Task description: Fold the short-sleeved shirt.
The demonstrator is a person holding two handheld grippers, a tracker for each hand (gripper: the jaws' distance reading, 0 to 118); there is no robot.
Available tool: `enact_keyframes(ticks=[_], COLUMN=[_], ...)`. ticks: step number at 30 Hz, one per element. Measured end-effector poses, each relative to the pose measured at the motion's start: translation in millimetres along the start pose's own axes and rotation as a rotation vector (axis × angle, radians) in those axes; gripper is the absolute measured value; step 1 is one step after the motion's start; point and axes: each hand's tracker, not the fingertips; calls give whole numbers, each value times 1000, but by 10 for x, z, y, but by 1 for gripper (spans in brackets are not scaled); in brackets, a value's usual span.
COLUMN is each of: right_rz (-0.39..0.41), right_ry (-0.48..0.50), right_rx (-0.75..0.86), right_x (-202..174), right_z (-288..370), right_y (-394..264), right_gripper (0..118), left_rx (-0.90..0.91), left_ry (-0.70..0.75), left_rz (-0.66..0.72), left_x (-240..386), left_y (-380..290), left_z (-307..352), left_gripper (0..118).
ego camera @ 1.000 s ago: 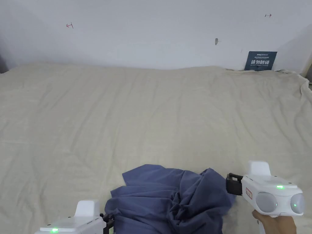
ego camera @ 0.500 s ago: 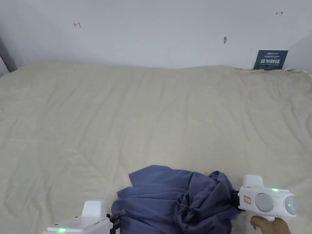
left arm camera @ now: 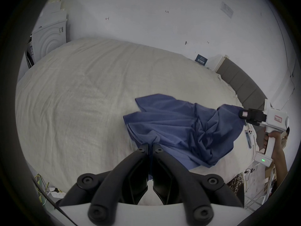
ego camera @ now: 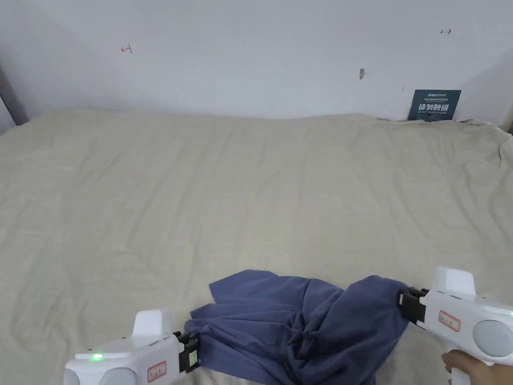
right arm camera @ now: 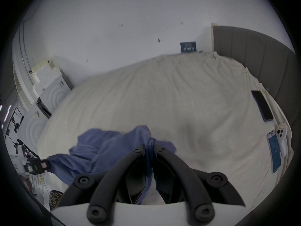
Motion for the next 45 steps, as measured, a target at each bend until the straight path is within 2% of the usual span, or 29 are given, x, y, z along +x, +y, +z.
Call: enact_keyframes(ticks=[6, 12, 17, 24, 28, 34, 42, 45], right_rz=[3, 15, 35, 53, 40, 3, -6, -19], right_ry=[2, -1, 13, 38, 28, -11, -54, -66], right_rx=[139, 229, 268, 324, 380, 455, 472, 446], right_x=[74, 127, 30, -232, -368, -336, -578, -448], right_z=[557, 919, 983, 946, 969, 921, 786, 581], right_y=[349, 859, 1382, 2208, 2635, 3223, 3260, 3137], right_gripper=[6, 6, 6, 6, 6, 6, 6, 6], left_rx=[105, 222, 303, 420, 484, 567, 585, 555], left_ry=[-5, 13, 13, 66, 101, 141, 192, 220], left_rz=[8, 16, 5, -80, -107, -125, -198, -235], left_x=[4, -44, 16, 319, 428, 475, 651, 630], left_y=[424, 1166, 1854, 2764, 3251, 3865, 4154, 4037], left_z=[198, 446, 617, 802, 916, 1090, 885, 646], left_gripper=[1, 1, 1, 1, 1, 1, 1, 1])
